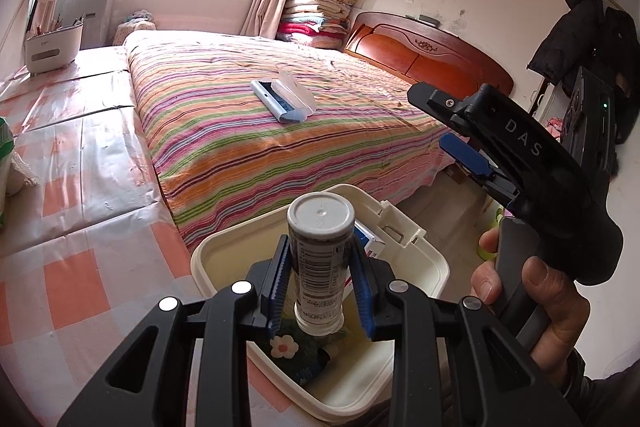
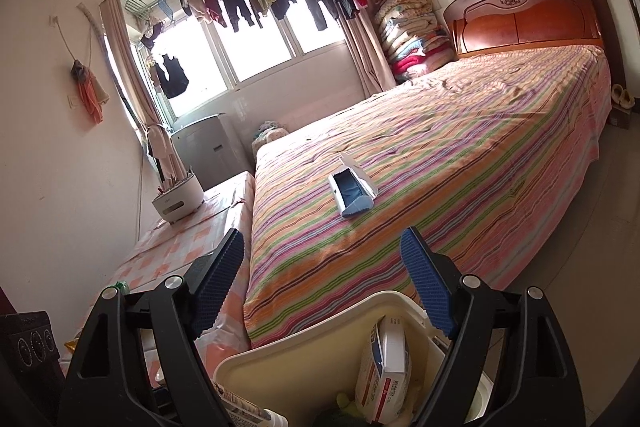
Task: Collect trash
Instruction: 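Open the right tool to drop the box while the left tool releases the bottle into the bin, then move both open tools back over the checked table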
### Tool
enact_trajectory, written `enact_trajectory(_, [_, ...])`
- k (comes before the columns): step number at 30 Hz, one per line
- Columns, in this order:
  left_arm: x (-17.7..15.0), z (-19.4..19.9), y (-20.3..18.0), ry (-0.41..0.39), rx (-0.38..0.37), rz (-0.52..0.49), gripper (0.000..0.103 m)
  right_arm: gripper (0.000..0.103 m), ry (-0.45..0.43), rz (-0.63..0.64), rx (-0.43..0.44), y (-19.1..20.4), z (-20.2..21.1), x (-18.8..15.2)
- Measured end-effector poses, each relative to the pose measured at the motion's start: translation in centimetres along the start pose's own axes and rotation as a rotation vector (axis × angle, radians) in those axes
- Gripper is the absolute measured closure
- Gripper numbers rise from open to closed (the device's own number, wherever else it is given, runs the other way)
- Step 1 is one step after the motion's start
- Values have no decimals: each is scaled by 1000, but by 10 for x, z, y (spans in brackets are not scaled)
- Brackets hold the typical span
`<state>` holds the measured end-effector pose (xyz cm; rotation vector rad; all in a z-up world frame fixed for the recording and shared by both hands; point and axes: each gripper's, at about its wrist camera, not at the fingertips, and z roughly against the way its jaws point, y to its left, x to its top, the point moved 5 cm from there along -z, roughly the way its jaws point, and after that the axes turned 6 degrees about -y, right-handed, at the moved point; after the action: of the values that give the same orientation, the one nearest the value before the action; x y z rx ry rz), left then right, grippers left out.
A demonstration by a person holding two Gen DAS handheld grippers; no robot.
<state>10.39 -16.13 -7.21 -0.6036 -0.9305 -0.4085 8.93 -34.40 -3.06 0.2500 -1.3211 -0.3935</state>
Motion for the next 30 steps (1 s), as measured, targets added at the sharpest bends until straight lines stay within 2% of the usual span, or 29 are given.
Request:
enact_trajectory(5, [1, 1, -4, 1, 6, -17, 71, 24, 8, 6, 7, 2, -1, -1])
enact_trajectory(6, [1, 1, -5, 2, 8, -21, 66, 24, 8, 7, 8, 1, -2, -1])
enact_trajectory(8, [1, 4, -8, -9, 16, -30, 38, 24, 9, 8, 12, 2, -2, -1])
enact_trajectory(9, [2, 6, -9, -25, 22, -36, 32, 24, 9, 10, 11, 2, -3, -2])
enact_trajectory(12, [5, 11, -12, -61, 48, -59, 24, 24, 11, 8, 13, 3, -3, -2])
enact_trajectory(19, [8, 16, -5, -60, 96, -68, 24, 24, 13, -8, 14, 4, -3, -4])
enact_trajectory(30, [20, 37, 29, -85, 182, -15, 24, 23, 42, -4, 44, 24, -13, -10])
